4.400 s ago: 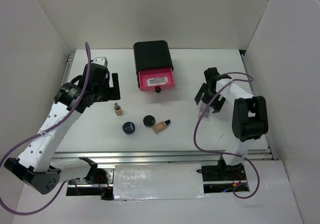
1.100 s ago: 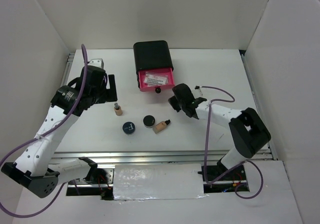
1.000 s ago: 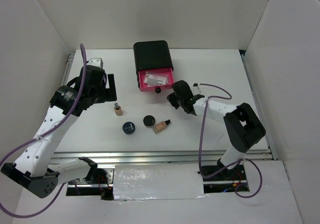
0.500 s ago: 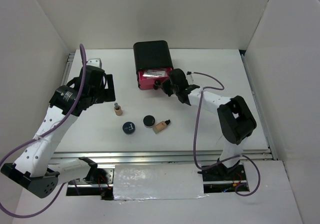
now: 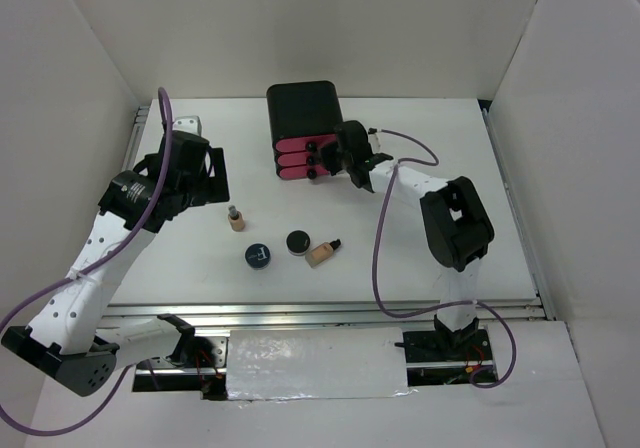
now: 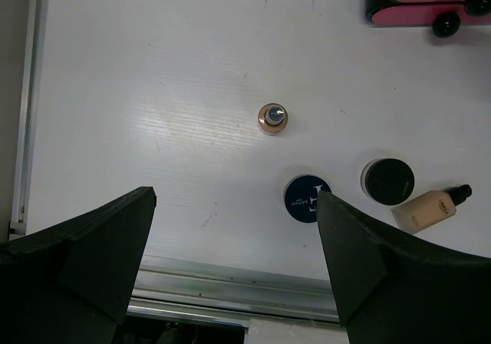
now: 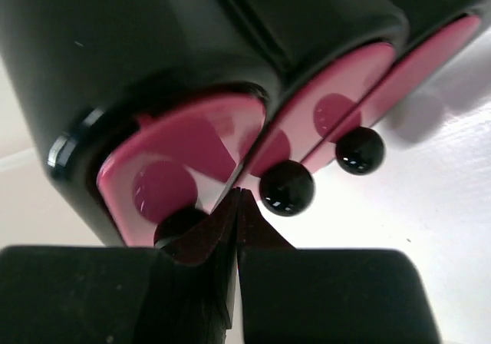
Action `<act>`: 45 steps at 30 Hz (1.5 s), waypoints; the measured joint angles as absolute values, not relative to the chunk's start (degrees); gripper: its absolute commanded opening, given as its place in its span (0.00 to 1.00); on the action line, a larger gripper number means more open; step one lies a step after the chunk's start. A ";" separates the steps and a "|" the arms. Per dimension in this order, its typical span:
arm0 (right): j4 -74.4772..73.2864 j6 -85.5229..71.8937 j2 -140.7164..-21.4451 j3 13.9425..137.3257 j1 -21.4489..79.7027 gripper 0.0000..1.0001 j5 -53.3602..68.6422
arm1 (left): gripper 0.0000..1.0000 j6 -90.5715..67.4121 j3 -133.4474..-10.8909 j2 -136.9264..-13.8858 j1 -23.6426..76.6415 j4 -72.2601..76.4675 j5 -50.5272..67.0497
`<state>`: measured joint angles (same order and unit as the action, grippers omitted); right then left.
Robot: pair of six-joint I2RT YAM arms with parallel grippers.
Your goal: Organize the makeup
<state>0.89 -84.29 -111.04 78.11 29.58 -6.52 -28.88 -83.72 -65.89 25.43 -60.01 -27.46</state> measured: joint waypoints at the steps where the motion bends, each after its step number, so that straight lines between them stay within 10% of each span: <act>1: 0.95 -84.27 -111.42 78.74 29.34 0.05 -6.13 | 0.99 -28.88 -83.72 -65.87 25.43 -60.03 -27.64; 9: 3.64 -82.94 -113.89 79.94 28.51 0.11 -1.96 | 0.99 -28.93 -83.72 -65.80 25.43 -60.07 -28.42; 12: 4.80 -82.52 -113.71 79.31 28.47 0.47 -0.27 | 0.99 -28.91 -83.72 -65.80 25.43 -60.07 -28.42; 15: 9.34 -82.56 -111.68 73.76 28.45 0.56 -0.21 | 0.99 -28.91 -83.72 -65.80 25.43 -60.18 -28.49; 45: 38.20 -76.60 -122.50 70.54 26.50 0.52 11.77 | 0.99 -28.91 -83.61 -65.39 25.43 -62.13 -29.56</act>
<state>38.20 -76.60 -122.50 70.54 26.50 11.77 -28.91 -83.61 -65.39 25.43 -62.13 -29.56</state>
